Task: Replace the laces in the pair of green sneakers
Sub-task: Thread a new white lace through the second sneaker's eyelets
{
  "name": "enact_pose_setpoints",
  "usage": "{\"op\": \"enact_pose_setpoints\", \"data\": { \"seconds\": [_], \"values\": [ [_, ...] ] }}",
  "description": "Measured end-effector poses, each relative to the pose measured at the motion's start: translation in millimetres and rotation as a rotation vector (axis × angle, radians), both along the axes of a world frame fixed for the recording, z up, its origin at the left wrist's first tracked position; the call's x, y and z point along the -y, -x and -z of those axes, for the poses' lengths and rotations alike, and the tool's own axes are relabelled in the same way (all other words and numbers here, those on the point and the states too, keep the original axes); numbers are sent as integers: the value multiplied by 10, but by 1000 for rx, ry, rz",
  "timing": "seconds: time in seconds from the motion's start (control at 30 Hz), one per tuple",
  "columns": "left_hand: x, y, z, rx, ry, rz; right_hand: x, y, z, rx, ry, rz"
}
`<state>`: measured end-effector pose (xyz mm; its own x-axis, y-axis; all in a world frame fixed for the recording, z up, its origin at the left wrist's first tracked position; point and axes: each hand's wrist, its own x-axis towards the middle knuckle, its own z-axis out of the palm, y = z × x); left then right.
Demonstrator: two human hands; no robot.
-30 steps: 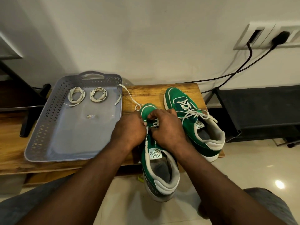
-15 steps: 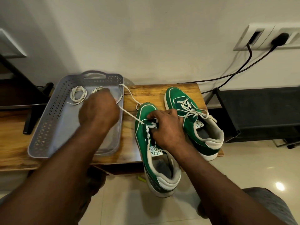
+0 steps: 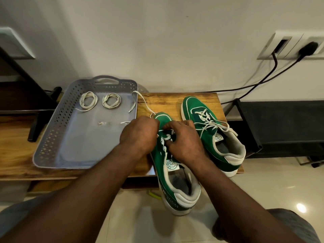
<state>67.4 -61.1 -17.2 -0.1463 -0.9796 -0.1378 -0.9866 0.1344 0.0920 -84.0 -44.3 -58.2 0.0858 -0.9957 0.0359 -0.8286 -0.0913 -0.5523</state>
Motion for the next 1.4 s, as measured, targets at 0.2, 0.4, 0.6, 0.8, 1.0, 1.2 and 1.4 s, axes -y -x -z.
{"op": "enact_pose_setpoints", "data": {
  "seconds": [0.2,0.4,0.6,0.8,1.0,1.2,1.4],
  "values": [
    [246,-495,-328,-293,163,-337,-26,-24,-23,38,-12,30],
    [70,-508,-424,-233,191,-390,-32,-35,-58,45,-28,30],
    [7,-143,-202,-137,5,6,12,-6,-40,22,2,-5],
    [-5,-28,-112,-5,11,-14,-68,93,-42,72,-41,18],
    [181,-377,-333,-136,95,-284,-110,34,-50,131,-63,56],
    [142,-492,-319,-36,-49,-267,-123,4,-43,125,-88,87],
    [85,-200,-190,-124,-94,-2,-114,30,19,-18,-22,155]
  ]
}}
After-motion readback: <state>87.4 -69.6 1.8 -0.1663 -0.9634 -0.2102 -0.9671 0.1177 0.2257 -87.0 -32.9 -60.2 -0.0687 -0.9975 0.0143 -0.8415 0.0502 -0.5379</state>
